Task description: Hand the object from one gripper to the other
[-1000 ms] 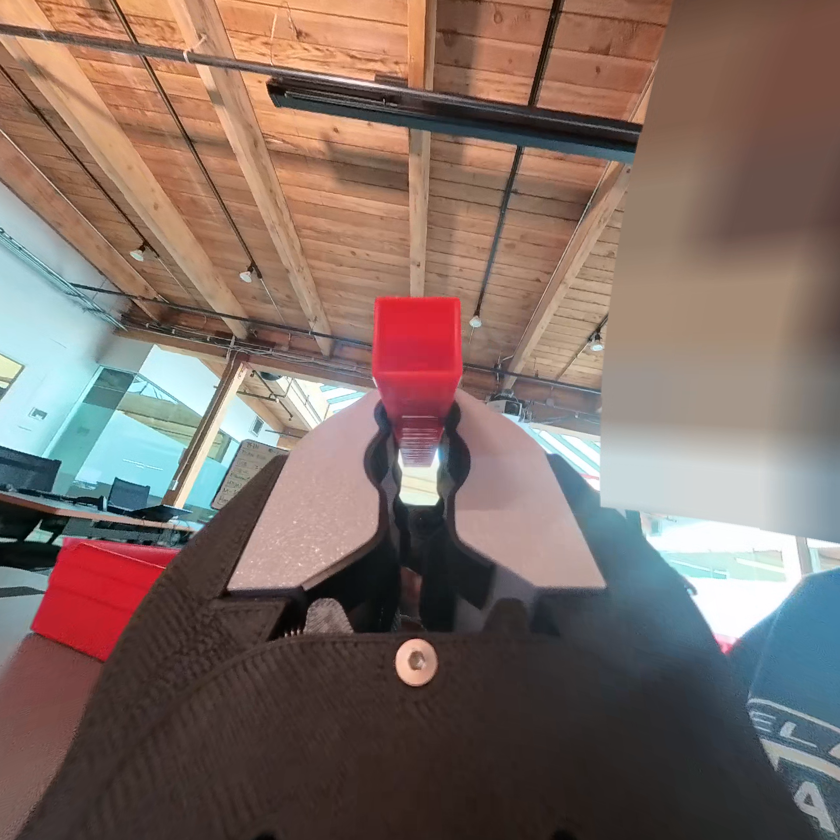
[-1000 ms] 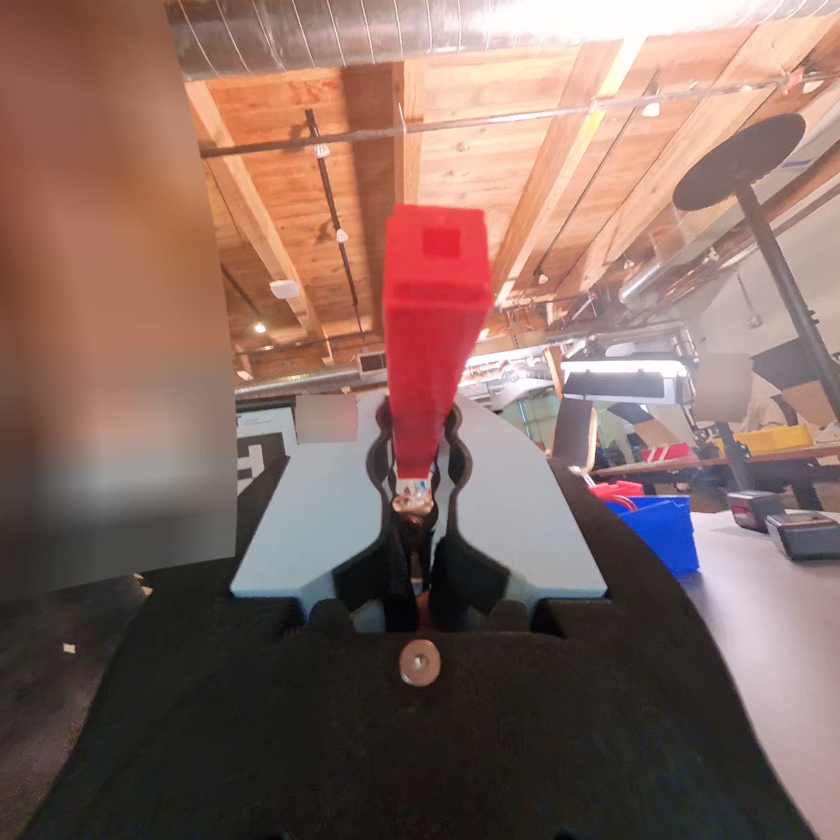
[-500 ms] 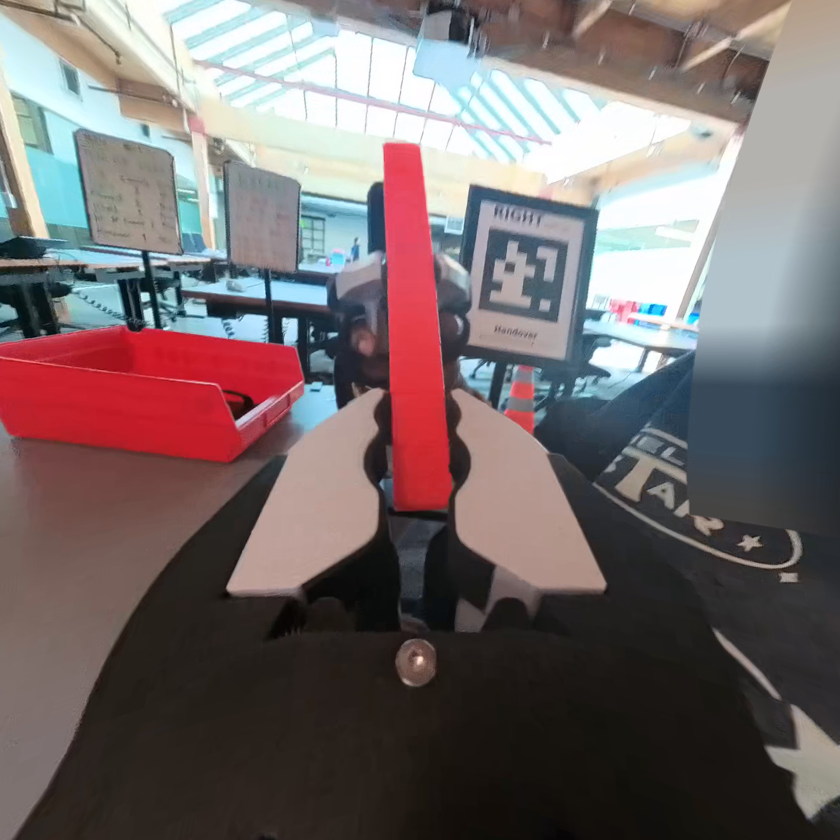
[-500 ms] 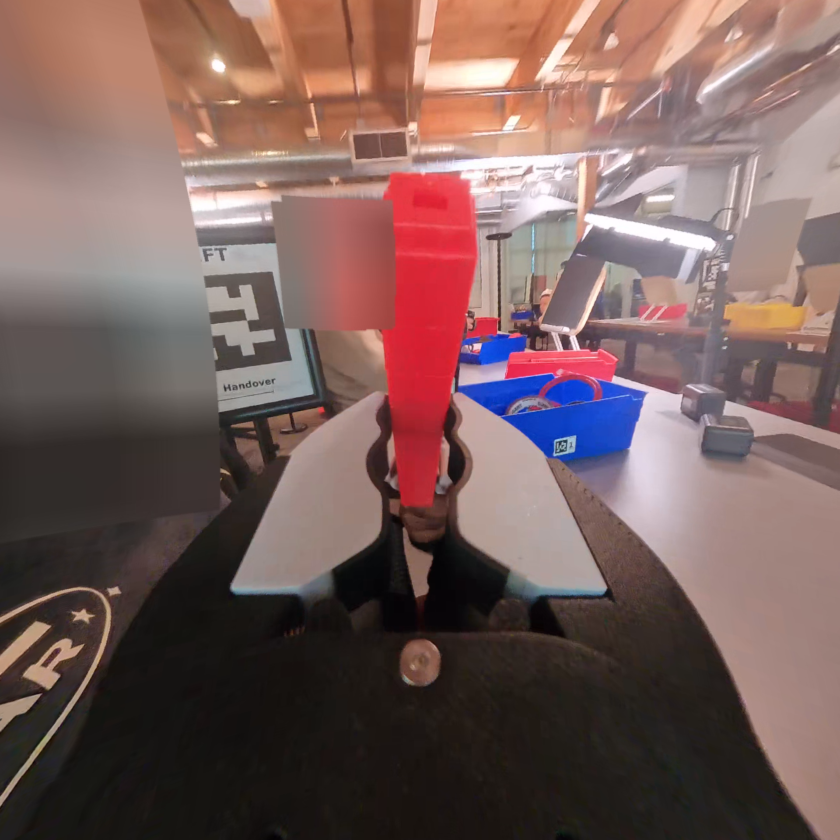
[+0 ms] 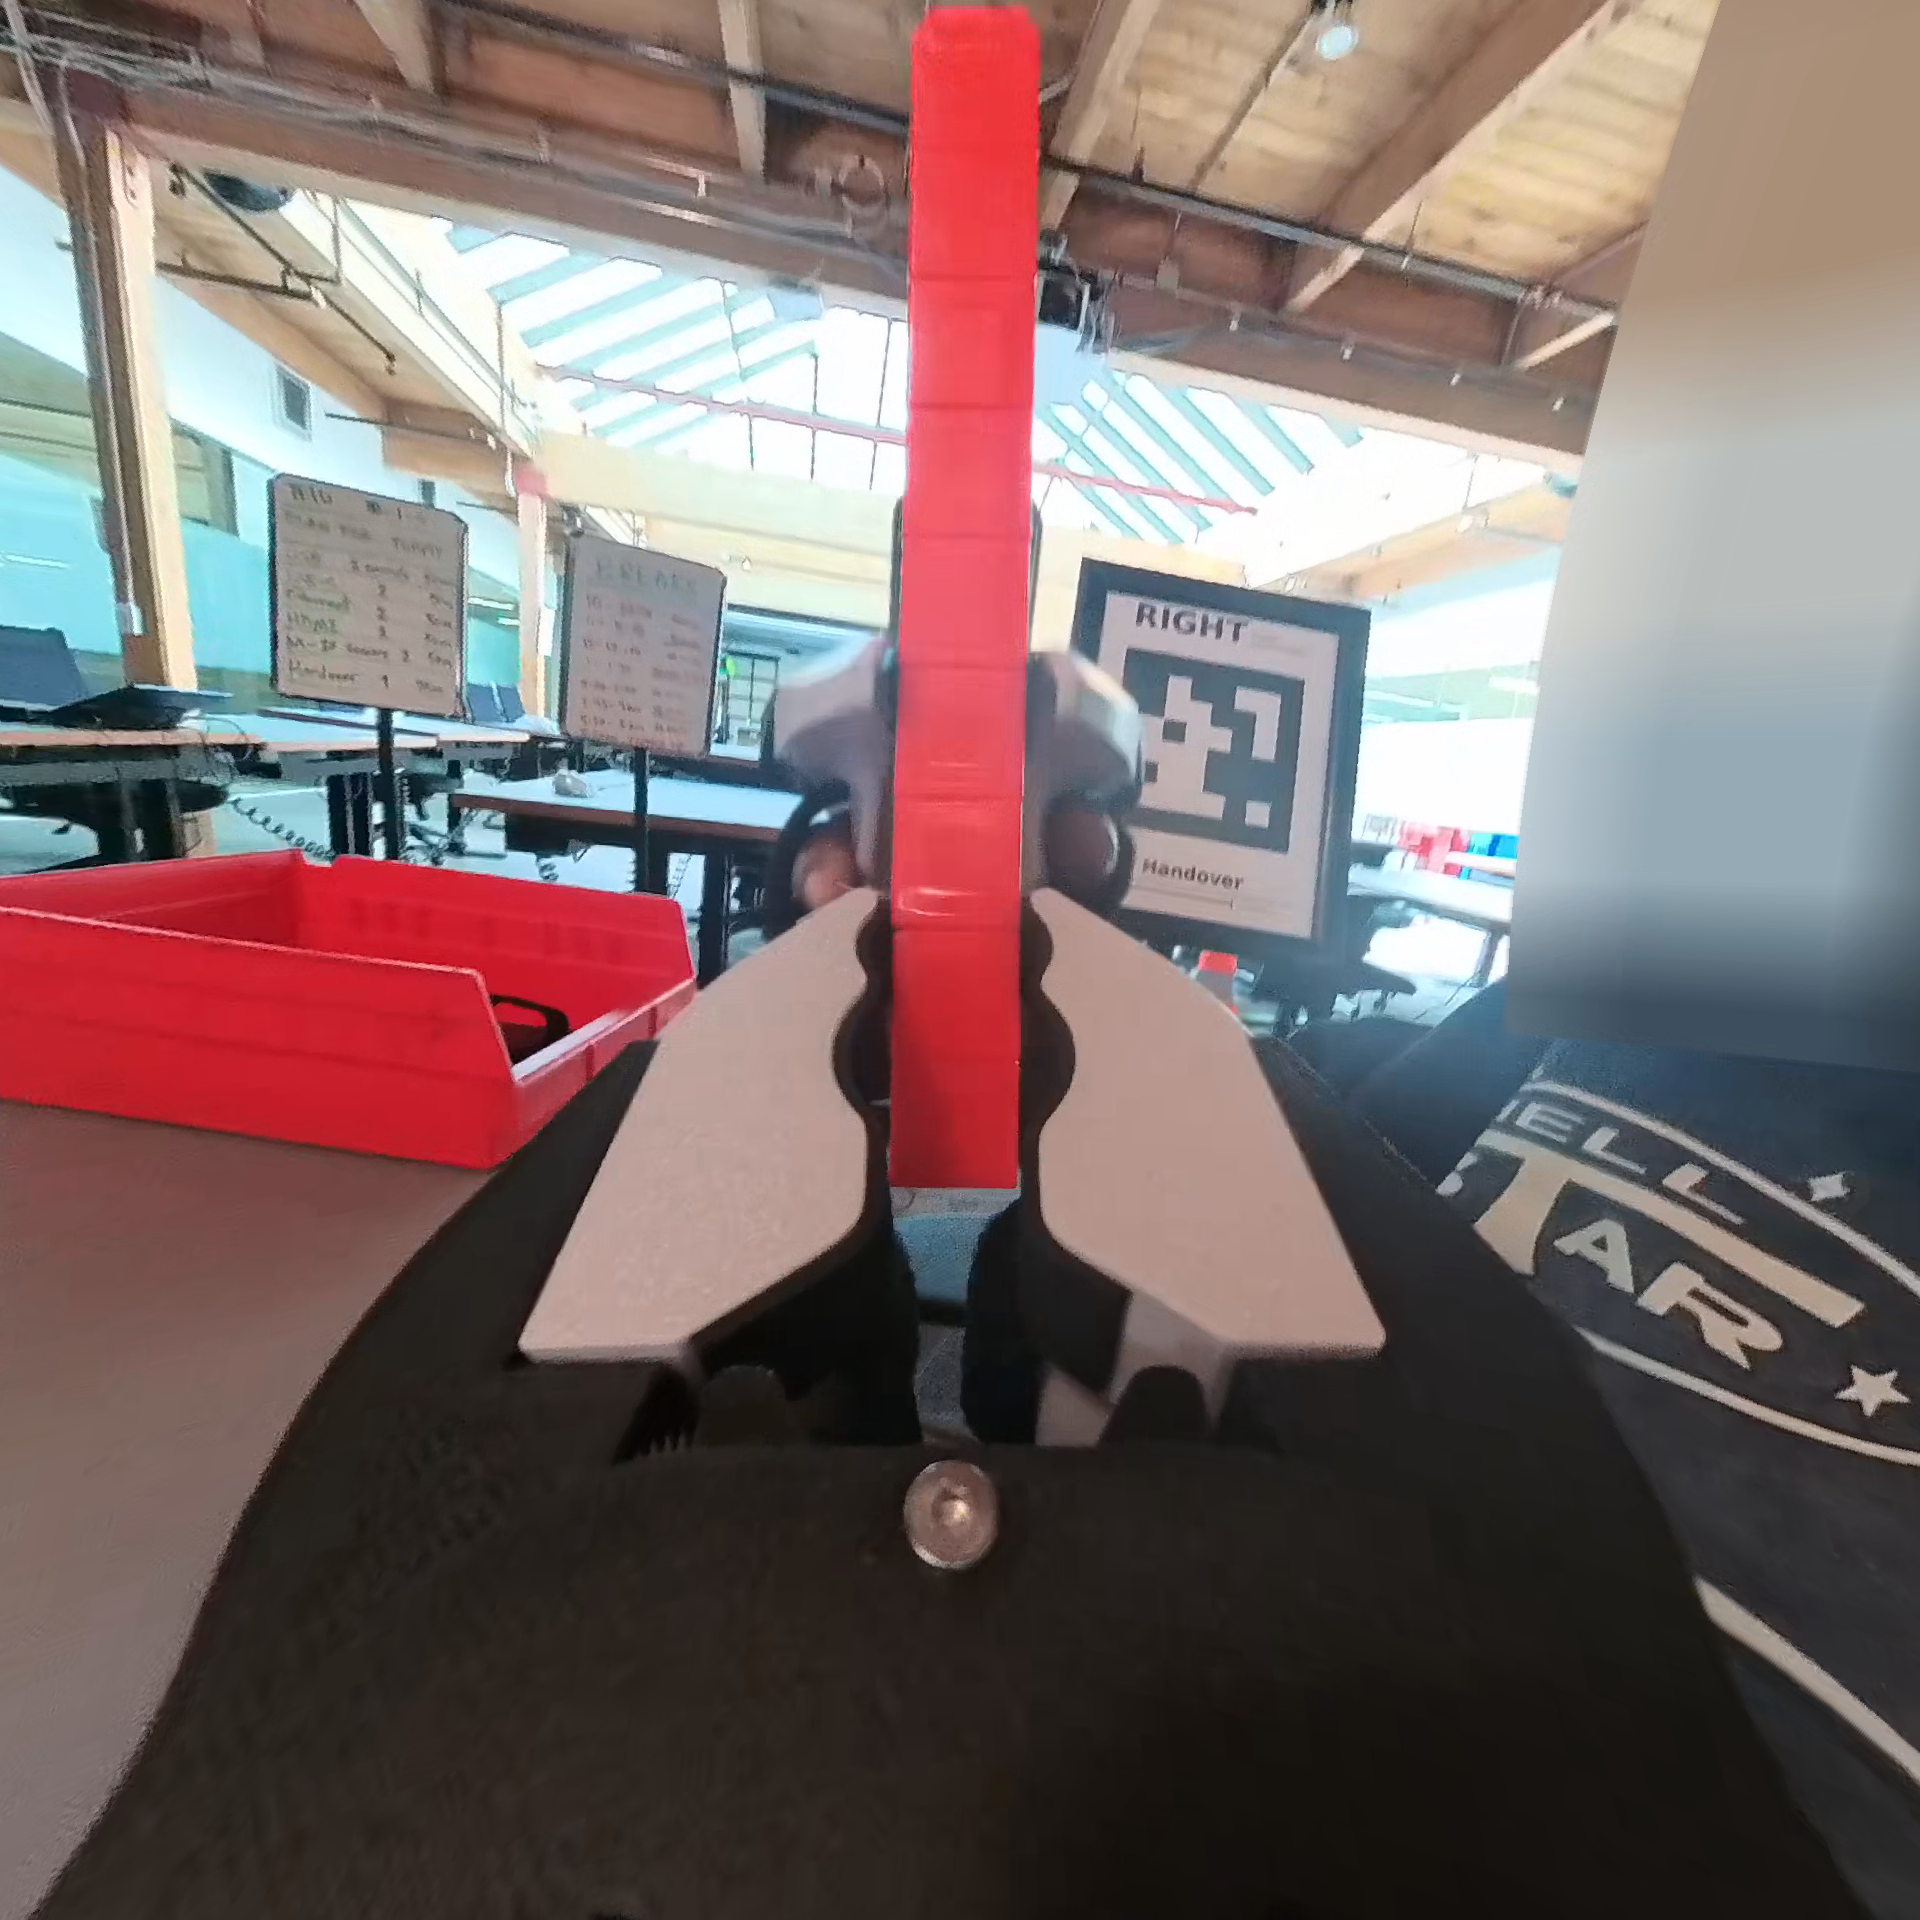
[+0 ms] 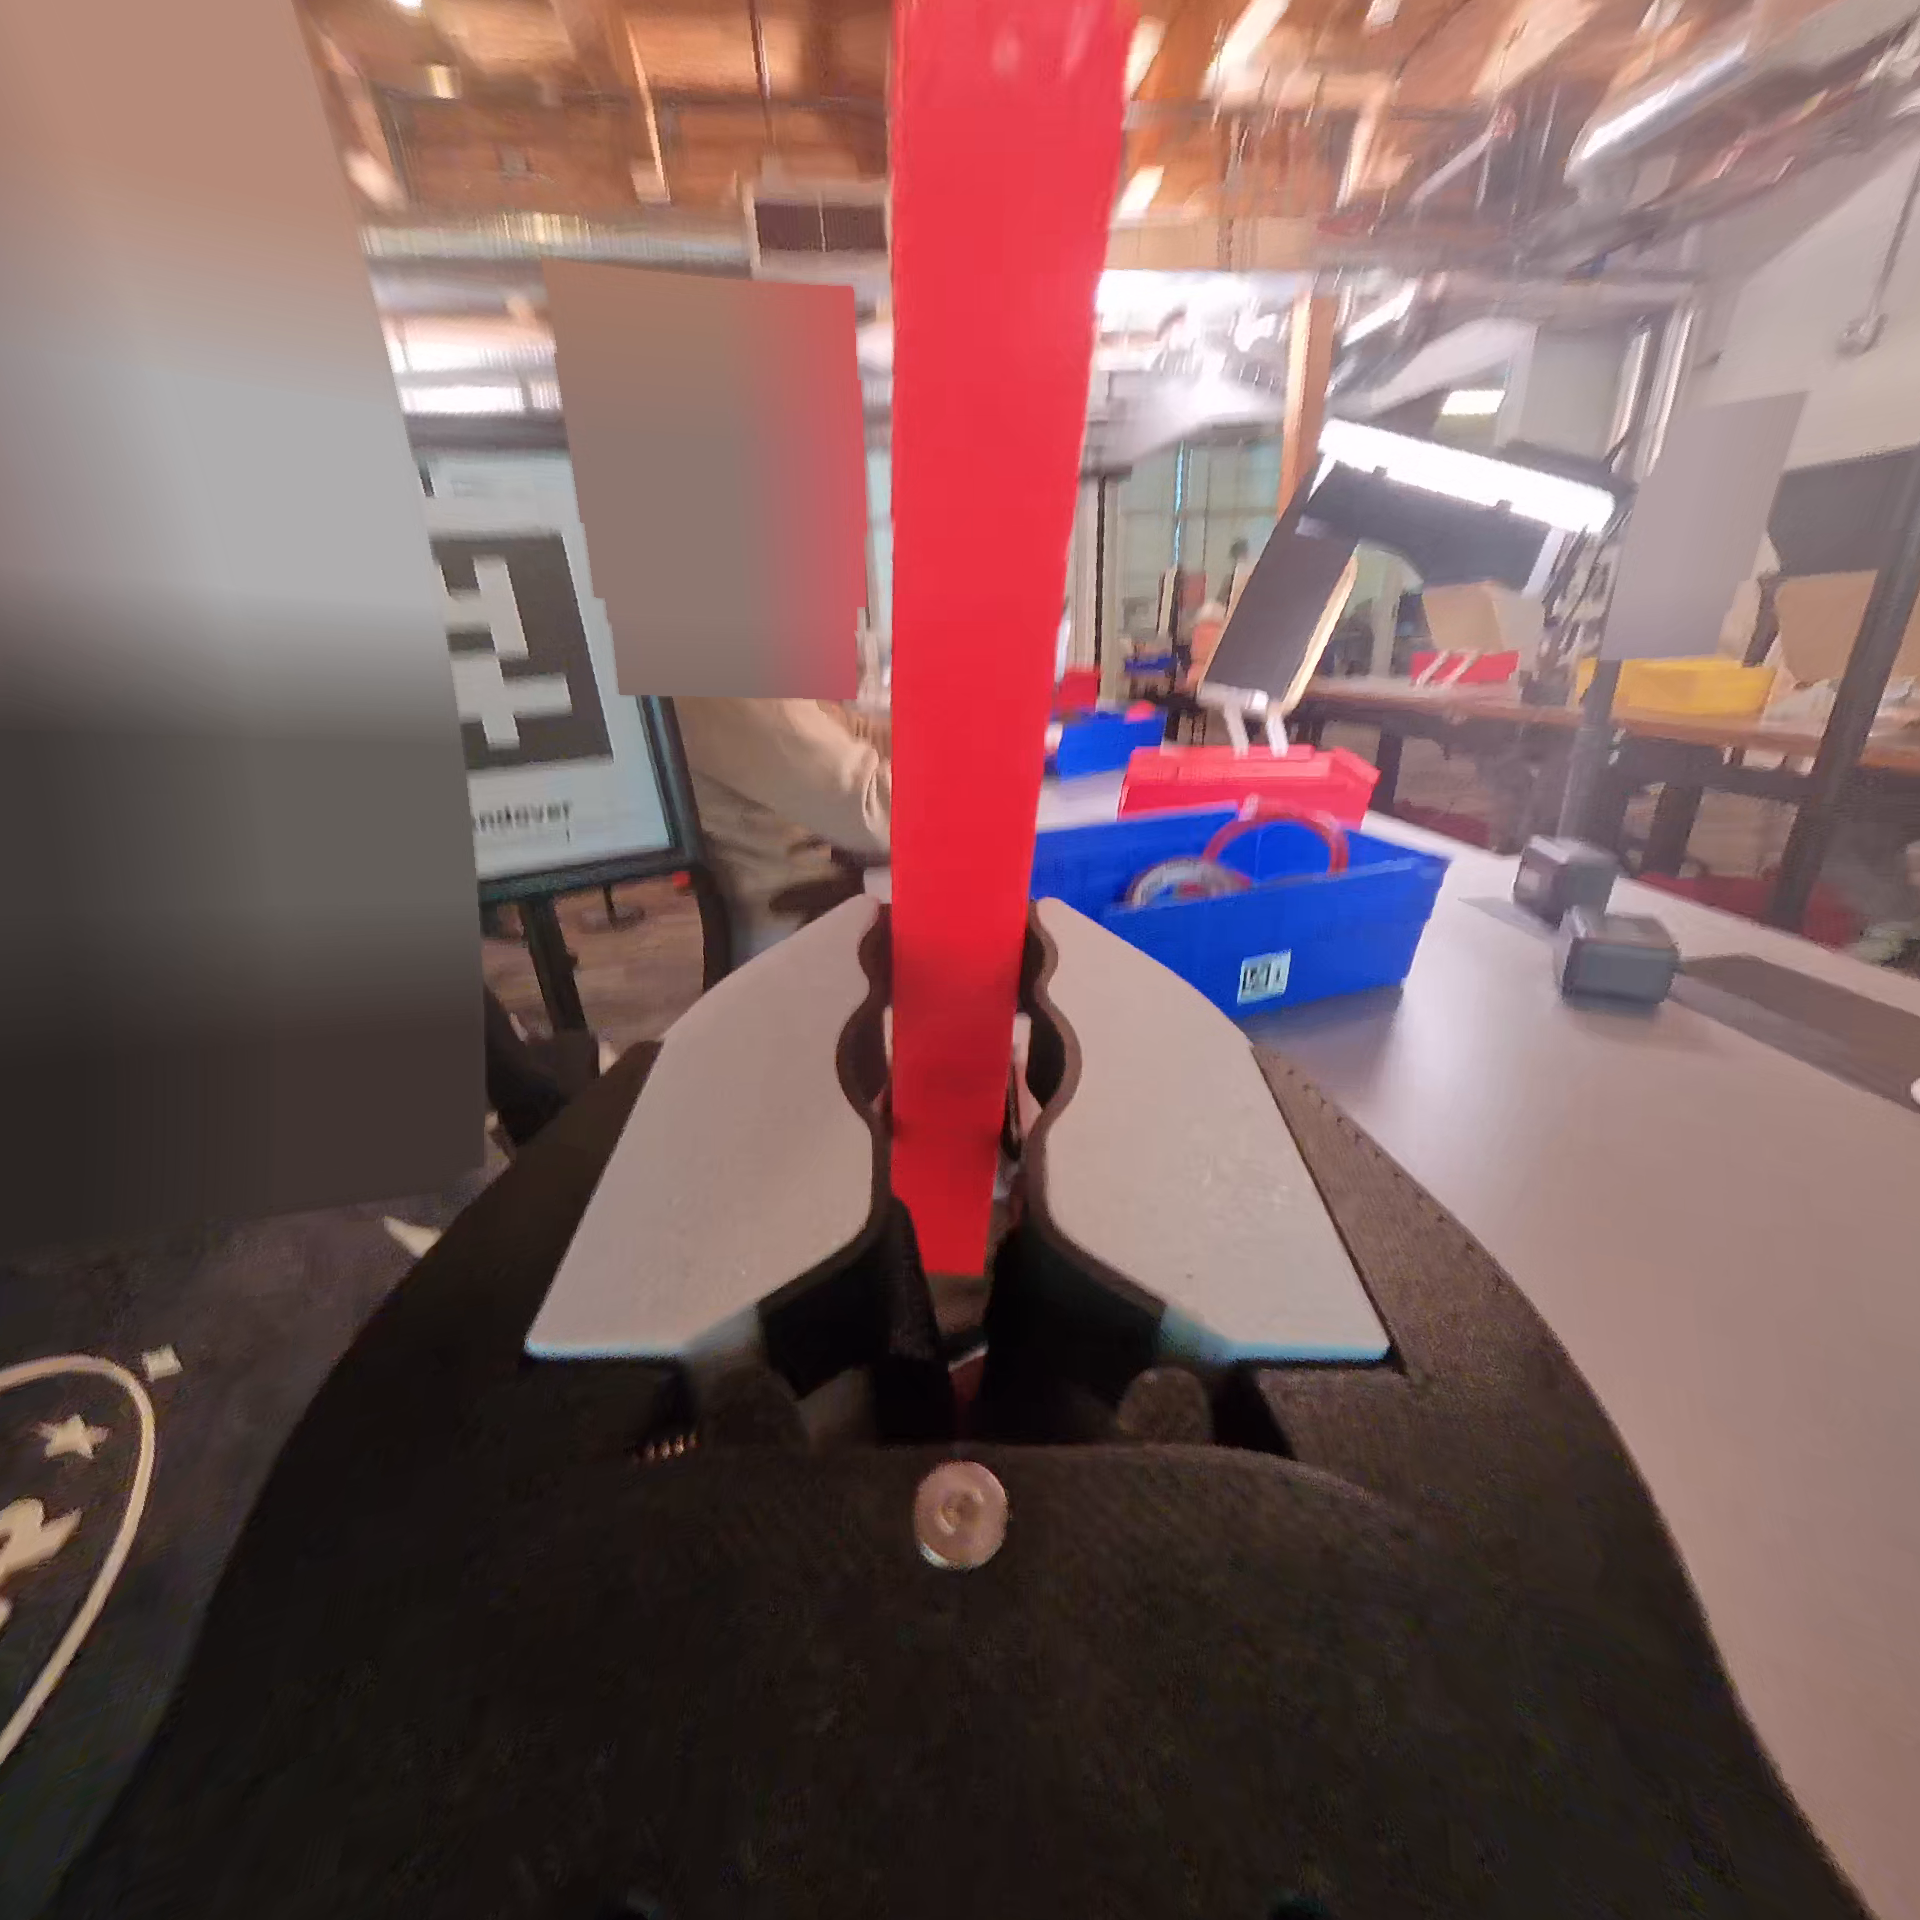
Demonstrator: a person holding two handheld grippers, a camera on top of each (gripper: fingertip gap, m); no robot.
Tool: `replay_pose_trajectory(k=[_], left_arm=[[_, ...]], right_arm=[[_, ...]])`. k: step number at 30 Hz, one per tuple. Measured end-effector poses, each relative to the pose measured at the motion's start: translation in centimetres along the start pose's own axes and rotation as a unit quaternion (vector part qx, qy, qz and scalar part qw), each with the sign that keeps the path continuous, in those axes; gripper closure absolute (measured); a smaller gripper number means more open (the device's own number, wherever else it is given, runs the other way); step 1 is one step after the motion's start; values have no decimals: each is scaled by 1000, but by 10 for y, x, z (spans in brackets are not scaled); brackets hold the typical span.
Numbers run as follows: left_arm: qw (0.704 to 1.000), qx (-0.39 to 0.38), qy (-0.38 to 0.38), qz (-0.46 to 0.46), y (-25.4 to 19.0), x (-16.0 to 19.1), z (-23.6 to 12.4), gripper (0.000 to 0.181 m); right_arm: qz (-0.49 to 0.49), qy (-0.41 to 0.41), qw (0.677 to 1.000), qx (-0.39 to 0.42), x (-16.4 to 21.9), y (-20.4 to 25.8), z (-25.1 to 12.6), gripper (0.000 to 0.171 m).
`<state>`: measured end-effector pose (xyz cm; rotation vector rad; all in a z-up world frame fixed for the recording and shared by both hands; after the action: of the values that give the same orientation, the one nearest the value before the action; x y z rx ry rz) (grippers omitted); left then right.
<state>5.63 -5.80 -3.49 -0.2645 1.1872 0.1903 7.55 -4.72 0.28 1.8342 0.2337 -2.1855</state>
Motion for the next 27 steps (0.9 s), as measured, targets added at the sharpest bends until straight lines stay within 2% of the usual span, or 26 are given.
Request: replay_pose_trajectory(k=[3, 5, 7, 10, 13, 16, 19, 22, 24, 25, 27], left_arm=[[1000, 6, -22, -17, -1, 0, 2, 159], [1000, 11, 7, -21, 1, 3, 2, 157], [999, 14, 23, -22, 2, -2, -5, 133], [1000, 2, 10, -10, 3, -21, -18, 122], [1000, -17, 23, 13, 1, -25, -20, 132], [999, -14, 39, 28, -3, -20, -17, 160], [999, -25, 28, 35, -3, -25, -18, 160], [999, -26, 8, 30, -3, -31, -21, 160], [999, -25, 5, 31, -3, -33, -21, 153], [999, -22, 3, 35, -5, -34, -21, 160], [999, -27, 3, 42, -6, -35, -21, 160]], right_arm=[[-9, 26, 1000, -4, 8, 2, 3, 148], [-13, 53, 999, -4, 11, 0, 1, 148], [-22, 71, 997, 4, 14, -1, 0, 149], [-27, 128, 991, 4, 27, -2, 1, 149], [-35, 176, 984, -6, 45, 1, 8, 148], [-24, 184, 982, -15, 52, 4, 14, 148], [-8, 167, 986, -15, 50, 2, 15, 149], [-10, 183, 983, -18, 54, 2, 14, 149], [-10, 201, 979, -28, 59, 4, 14, 149], [-9, 203, 979, -25, 60, 4, 15, 149], [-8, 197, 980, -28, 59, 5, 16, 149]])
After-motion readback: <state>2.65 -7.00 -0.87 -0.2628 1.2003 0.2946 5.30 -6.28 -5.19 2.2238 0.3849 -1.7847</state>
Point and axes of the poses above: each gripper's, where its closed fingertips meet, z out along the fingers, x out of its underside, y = z × x across the jaws, the point moved 3 cm from there along -z, back along the fingers, and after that the axes turned 4 degrees about x, right-handed, at the moved point
